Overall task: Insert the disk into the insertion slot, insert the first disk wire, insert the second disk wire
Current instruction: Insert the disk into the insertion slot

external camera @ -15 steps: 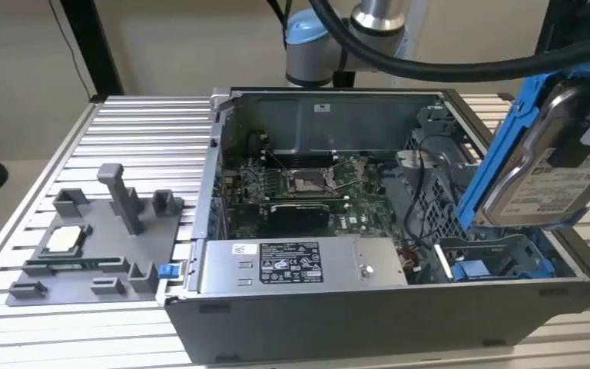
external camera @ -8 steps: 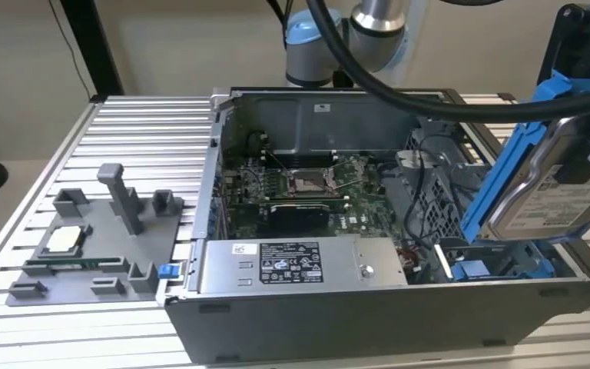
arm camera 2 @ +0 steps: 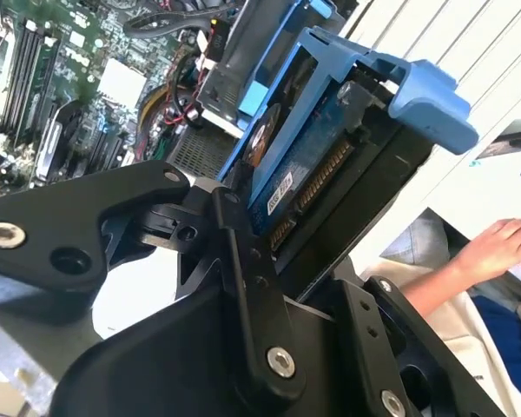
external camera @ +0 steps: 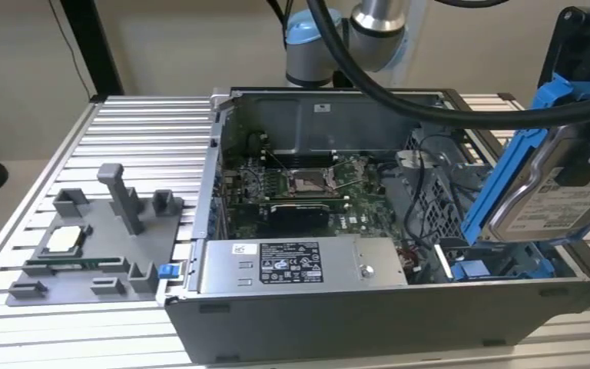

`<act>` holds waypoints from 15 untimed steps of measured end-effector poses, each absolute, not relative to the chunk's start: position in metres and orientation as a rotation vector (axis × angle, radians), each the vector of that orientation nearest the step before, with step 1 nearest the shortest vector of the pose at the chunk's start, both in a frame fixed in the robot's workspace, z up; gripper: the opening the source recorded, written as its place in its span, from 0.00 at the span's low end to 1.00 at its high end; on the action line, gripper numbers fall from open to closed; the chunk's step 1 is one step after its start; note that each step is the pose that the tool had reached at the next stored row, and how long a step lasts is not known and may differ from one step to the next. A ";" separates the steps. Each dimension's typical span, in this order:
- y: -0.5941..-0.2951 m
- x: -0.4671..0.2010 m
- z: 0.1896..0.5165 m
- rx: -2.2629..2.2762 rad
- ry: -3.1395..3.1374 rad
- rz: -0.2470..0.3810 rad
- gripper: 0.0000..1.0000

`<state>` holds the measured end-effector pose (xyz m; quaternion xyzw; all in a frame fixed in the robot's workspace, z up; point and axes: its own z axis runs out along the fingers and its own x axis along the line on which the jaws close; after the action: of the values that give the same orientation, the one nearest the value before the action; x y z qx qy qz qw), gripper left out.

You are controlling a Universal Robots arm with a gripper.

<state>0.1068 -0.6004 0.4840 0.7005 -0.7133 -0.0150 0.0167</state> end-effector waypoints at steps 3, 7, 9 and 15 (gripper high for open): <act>-0.601 0.107 0.483 2.178 -2.218 -0.047 0.00; -0.602 0.107 0.483 2.177 -2.218 -0.046 0.00; -0.602 0.107 0.482 2.178 -2.218 -0.047 0.00; -0.603 0.107 0.480 2.178 -2.218 -0.047 0.00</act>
<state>0.1068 -0.6026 0.4803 0.7004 -0.7134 -0.0150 0.0166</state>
